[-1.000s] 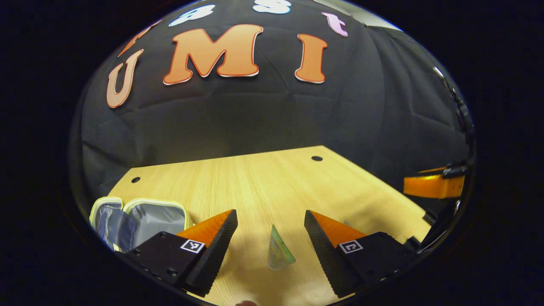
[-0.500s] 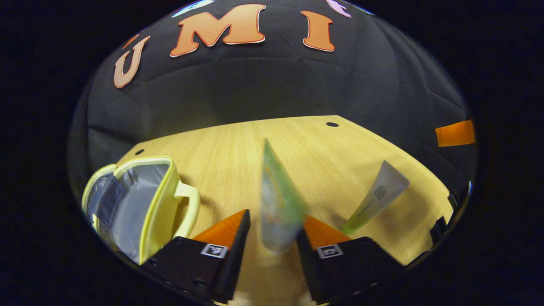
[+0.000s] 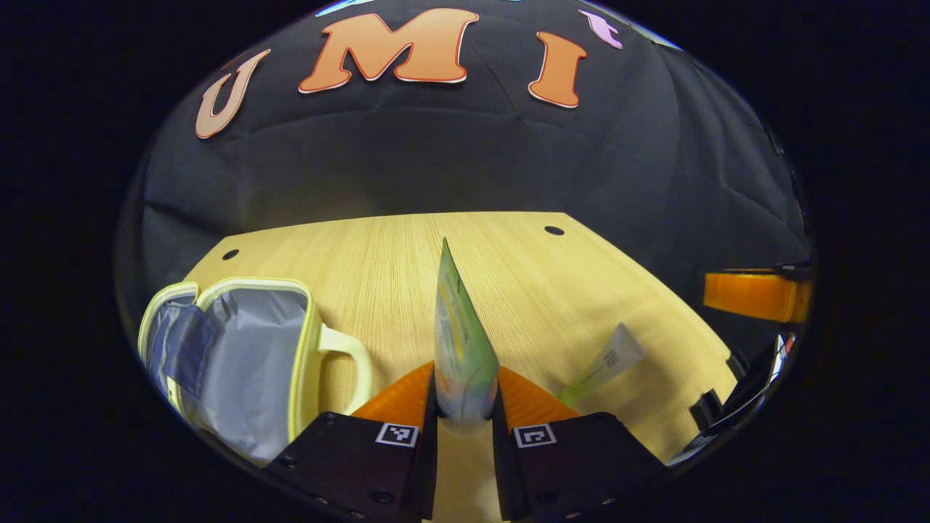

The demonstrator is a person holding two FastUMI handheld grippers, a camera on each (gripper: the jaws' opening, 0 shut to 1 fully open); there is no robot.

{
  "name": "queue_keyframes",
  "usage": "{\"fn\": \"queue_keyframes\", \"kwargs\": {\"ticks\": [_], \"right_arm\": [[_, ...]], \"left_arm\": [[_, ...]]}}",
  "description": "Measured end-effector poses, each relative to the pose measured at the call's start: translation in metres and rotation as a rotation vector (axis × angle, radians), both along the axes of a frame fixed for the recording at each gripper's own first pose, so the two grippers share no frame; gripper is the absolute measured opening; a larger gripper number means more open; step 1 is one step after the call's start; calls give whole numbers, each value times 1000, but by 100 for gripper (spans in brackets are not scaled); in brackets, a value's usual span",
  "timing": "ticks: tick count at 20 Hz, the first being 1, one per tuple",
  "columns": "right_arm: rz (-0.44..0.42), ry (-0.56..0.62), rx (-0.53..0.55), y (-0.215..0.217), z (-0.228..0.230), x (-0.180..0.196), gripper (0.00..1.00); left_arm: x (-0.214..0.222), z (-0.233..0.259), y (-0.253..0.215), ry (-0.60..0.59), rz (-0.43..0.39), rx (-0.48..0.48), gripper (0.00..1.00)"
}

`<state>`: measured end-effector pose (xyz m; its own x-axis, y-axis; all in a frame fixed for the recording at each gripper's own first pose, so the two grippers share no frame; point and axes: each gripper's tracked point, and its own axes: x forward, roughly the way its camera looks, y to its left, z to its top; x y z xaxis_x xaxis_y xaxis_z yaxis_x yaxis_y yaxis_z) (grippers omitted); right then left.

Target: First open the suitcase, pack the skin care products into it, and then close the suitcase.

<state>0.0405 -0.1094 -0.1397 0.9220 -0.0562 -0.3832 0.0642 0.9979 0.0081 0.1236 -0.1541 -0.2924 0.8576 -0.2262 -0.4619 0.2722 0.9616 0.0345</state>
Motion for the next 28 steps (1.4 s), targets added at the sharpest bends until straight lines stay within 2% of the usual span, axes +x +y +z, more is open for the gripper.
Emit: {"fn": "queue_keyframes", "kwargs": {"ticks": [4,8,13,17,21,24,26,27,28], "right_arm": [[44,-2,8,40,-11,10,96],[76,28,-37,64,-35,26,96],[89,111,-104,66,-83,39,96],[97,196,-107,71,-125,43,91],[102,238,-138,69,-143,46,76],[86,268,-138,66,-151,50,54],[71,293,-152,62,-152,49,34],[65,302,-164,61,-151,50,33],[66,300,-169,63,-144,50,37]], "left_arm": [[-14,43,39,5,-4,0,33],[-27,71,87,11,47,-9,33],[-29,83,134,6,123,-14,33],[-32,79,158,17,155,7,33],[-37,71,174,44,186,-6,33],[-39,63,183,67,195,-5,33],[-39,61,189,71,205,-11,33],[-39,63,191,72,204,-15,33],[-39,64,194,72,201,-18,33]]}}
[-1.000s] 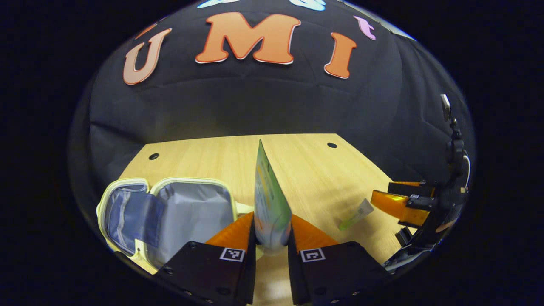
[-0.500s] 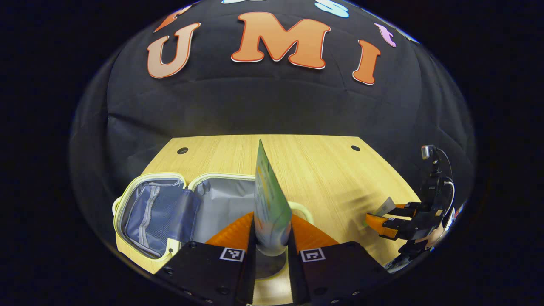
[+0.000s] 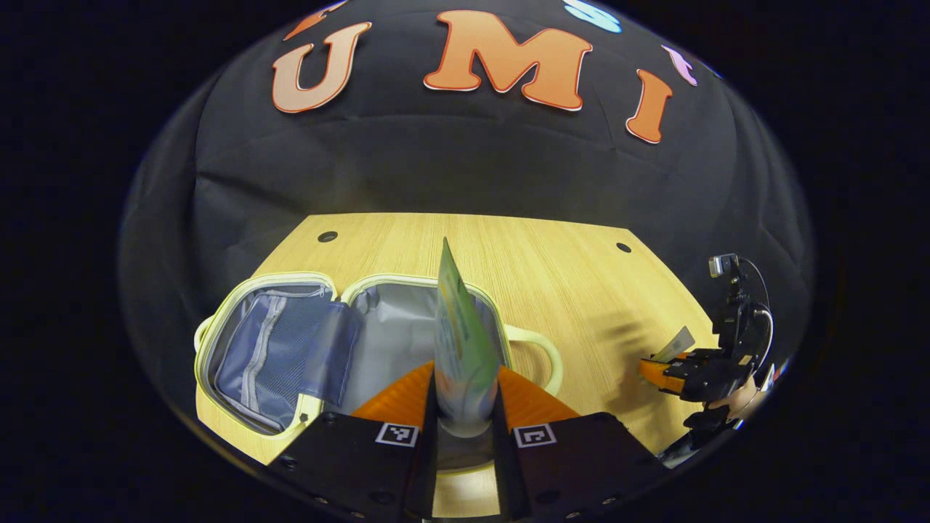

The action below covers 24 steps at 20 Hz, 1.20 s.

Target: First open the suitcase, pack the skin care products into it, and then close the suitcase.

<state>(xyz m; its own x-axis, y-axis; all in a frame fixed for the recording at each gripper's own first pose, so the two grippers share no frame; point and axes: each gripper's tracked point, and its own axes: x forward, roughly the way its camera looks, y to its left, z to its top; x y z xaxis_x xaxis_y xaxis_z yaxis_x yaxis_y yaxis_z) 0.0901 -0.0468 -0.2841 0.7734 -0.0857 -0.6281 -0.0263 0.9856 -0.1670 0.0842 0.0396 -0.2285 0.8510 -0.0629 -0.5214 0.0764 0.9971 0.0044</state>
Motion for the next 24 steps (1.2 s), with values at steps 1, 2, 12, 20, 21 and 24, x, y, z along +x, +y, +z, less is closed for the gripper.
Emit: {"fn": "queue_keyframes", "kwargs": {"ticks": [1,2,12,20,21,24], "right_arm": [[4,2,8,4,8,-2,32],[5,1,27,11,18,-3,31],[-45,25,289,115,70,-49,30],[-76,-20,290,160,83,-77,30],[-82,-20,289,160,83,-80,31],[-100,-25,280,159,86,-86,31]], "left_arm": [[0,1,4,5,-6,1,33],[0,3,7,10,-14,3,33],[-4,-6,68,282,-158,27,34],[15,-66,87,567,-196,73,33],[17,-69,87,575,-198,85,33],[17,-79,80,596,-200,66,34]]}}
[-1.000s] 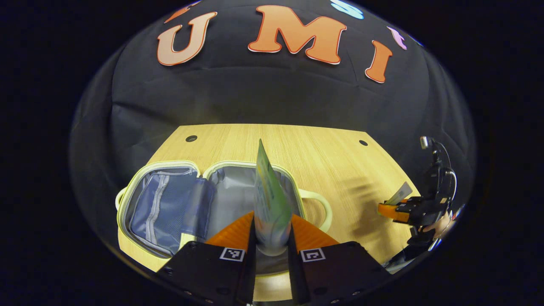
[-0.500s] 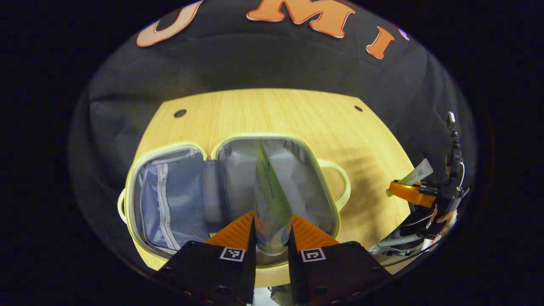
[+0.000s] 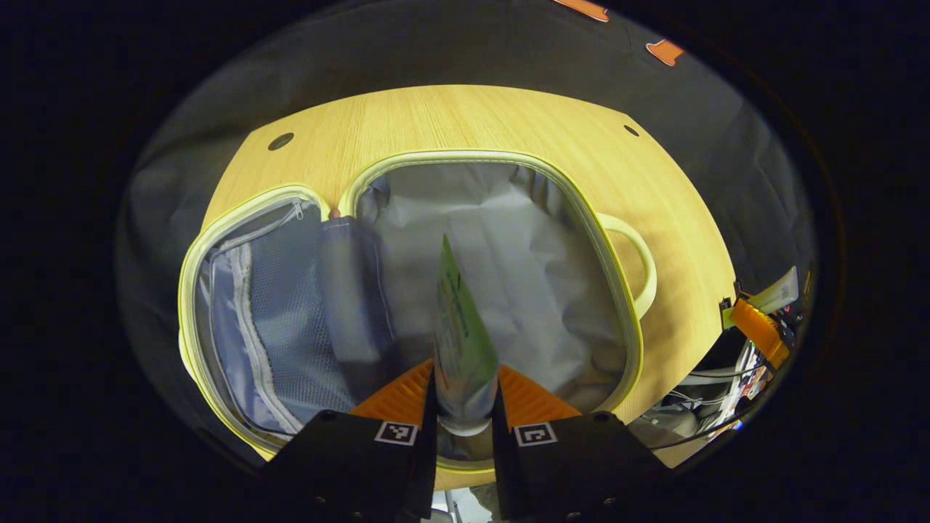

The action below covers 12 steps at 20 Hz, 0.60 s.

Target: First open the suitcase, pack the skin care products into it, and then close the suitcase.

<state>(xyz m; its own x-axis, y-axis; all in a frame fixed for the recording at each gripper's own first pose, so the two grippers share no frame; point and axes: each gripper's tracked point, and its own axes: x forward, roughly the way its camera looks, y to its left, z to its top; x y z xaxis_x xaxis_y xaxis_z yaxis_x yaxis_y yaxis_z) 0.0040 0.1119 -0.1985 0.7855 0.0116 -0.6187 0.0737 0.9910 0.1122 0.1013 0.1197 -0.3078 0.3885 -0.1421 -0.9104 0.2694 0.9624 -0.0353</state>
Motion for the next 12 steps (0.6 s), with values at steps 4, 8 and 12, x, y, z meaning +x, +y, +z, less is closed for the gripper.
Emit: {"fn": "queue_keyframes", "kwargs": {"ticks": [4,8,12], "right_arm": [[0,1,-39,-4,4,0,30],[73,-46,-135,12,25,9,31],[106,-55,-78,48,38,21,30]], "left_arm": [[5,1,9,-37,13,20,55],[10,19,6,-111,-38,20,100],[-1,40,22,-178,-20,-8,100]]}}
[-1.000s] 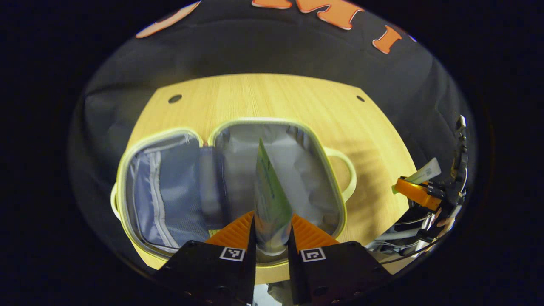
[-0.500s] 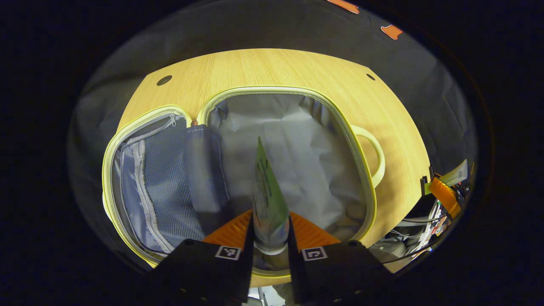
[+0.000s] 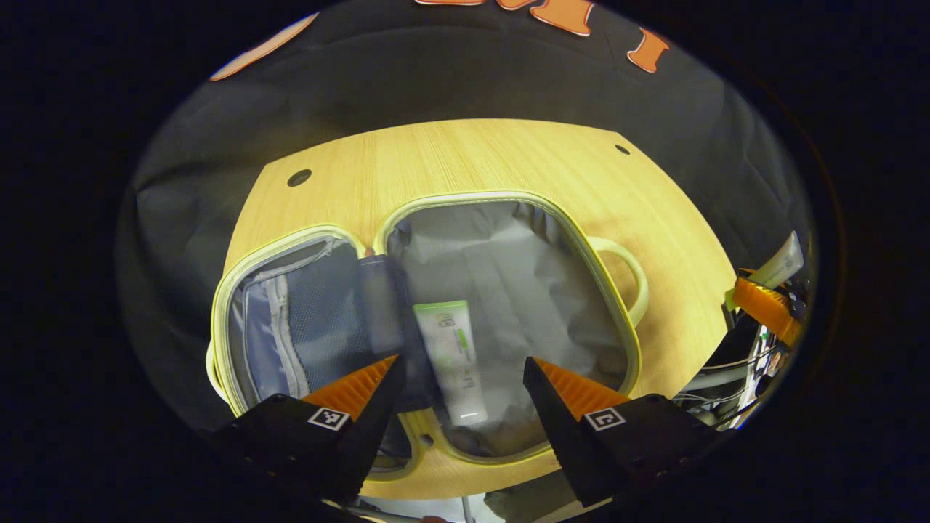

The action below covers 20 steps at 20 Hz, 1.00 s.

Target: First open the suitcase, pack the skin care products into it, and then close the suitcase.

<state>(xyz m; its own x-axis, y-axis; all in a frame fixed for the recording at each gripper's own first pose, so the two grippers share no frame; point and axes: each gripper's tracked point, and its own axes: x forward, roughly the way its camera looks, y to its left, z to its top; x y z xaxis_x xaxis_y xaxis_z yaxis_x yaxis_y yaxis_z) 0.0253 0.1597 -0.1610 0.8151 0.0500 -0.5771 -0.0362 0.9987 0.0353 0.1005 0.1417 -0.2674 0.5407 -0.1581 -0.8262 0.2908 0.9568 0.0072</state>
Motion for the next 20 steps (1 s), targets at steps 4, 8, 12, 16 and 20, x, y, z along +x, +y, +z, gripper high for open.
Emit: {"fn": "queue_keyframes", "kwargs": {"ticks": [4,8,12,16,20], "right_arm": [[29,-14,-13,30,13,8,31],[121,2,-73,80,17,22,31],[206,172,-54,128,-22,26,31],[219,320,-49,141,-57,30,31],[189,402,-94,136,-91,36,31]], "left_arm": [[-19,23,27,-58,43,-99,100],[-37,52,87,-114,118,-97,98],[-63,71,148,-142,235,-107,98],[-84,65,194,-130,334,-131,98],[-103,56,228,-121,415,-115,98]]}}
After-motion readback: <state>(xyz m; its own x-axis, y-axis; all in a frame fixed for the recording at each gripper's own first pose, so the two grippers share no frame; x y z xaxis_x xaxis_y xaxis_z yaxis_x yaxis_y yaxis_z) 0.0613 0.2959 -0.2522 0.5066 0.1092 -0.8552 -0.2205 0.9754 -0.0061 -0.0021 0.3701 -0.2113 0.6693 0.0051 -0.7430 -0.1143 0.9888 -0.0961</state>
